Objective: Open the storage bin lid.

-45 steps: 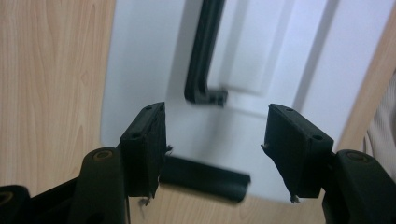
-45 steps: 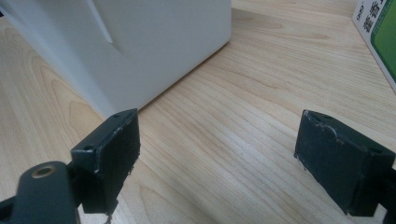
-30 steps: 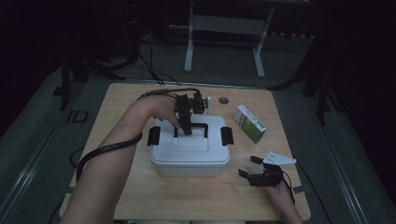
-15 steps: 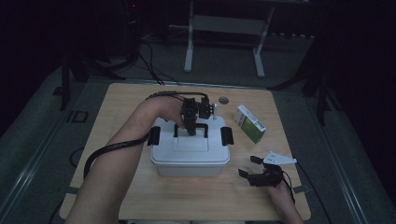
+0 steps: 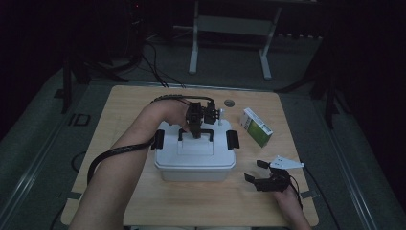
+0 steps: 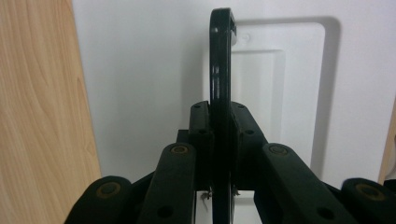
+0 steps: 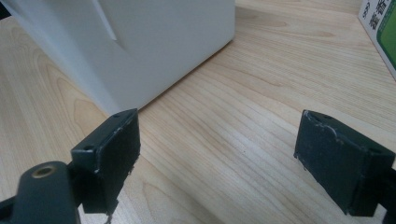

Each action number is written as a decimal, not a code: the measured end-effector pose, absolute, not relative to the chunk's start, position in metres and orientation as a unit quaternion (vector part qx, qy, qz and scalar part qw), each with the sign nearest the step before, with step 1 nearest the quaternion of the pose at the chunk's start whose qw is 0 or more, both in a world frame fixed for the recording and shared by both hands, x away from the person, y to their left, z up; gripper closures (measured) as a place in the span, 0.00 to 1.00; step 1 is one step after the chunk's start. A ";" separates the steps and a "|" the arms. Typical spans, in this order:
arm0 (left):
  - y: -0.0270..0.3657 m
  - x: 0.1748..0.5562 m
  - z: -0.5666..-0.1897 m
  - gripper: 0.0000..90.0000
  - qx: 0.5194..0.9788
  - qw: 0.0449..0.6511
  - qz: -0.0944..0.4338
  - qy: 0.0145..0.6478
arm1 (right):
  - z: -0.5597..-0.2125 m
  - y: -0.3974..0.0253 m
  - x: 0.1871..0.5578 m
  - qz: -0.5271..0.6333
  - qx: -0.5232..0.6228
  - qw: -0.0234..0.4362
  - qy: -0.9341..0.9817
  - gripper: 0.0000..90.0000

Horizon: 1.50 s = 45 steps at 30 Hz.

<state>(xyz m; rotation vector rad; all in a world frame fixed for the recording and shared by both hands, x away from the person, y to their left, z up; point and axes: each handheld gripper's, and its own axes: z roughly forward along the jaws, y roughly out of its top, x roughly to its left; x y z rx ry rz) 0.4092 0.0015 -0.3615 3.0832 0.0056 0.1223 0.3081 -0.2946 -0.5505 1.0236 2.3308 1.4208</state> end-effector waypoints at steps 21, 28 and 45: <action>0.000 0.405 -0.349 0.93 0.998 0.031 0.057 -0.006 | -0.551 -0.295 0.308 0.483 0.350 0.109 0.795 0.15; 0.001 0.402 -0.336 0.93 0.997 0.037 0.068 -0.006 | -0.551 -0.295 0.308 0.482 0.350 0.109 0.796 0.15; 0.031 0.396 -0.316 0.93 0.995 0.050 0.082 0.020 | -0.551 -0.295 0.308 0.484 0.352 0.109 0.794 0.15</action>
